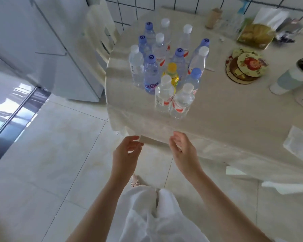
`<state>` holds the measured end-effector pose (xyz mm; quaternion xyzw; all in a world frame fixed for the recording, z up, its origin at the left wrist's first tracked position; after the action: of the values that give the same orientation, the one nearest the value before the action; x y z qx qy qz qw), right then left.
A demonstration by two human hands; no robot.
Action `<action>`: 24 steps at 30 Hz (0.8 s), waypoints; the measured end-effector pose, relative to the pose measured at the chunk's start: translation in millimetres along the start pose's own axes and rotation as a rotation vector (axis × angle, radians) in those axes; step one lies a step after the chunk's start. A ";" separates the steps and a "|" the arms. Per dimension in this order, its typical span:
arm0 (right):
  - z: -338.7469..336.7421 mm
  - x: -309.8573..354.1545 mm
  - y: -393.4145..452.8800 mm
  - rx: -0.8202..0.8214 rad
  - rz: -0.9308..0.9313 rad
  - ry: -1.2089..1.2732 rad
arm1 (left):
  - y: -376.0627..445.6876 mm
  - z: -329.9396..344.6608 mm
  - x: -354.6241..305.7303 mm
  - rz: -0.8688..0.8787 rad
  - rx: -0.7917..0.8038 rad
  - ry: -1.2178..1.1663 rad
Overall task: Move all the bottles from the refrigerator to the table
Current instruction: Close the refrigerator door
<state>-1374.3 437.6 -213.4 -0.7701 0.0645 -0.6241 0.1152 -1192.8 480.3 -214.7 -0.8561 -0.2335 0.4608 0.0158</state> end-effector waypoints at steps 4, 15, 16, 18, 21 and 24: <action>26.8 18.0 -7.5 0.117 -0.059 -0.050 | -17.4 -33.4 24.6 -0.022 -0.134 0.079; 163.1 61.5 -4.8 0.380 -0.132 -0.117 | -30.0 -136.5 100.1 -0.208 -0.439 0.013; 179.9 66.8 -4.1 0.385 -0.130 -0.115 | -27.4 -149.3 107.1 -0.219 -0.463 0.006; 219.6 81.2 -1.7 0.399 -0.131 -0.106 | -17.7 -178.4 122.0 -0.232 -0.496 -0.002; 276.6 101.0 3.6 0.394 -0.127 -0.077 | 1.4 -219.5 140.9 -0.220 -0.499 -0.023; 330.7 120.7 8.8 0.399 -0.146 -0.081 | 23.8 -259.5 158.9 -0.195 -0.495 -0.025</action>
<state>-1025.4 431.8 -165.7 -0.7591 -0.1209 -0.5997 0.2226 -902.9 573.8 -195.5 -0.8015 -0.4205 0.3967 -0.1529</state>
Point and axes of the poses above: each hand's wrist, its own y-axis towards the middle knuckle, its own z-axis out of the palm, x = y × z, the point moved 2 cm from there along y, towards the middle knuckle, and after that the axes turned 14 degrees about y, right-handed, at the moved point
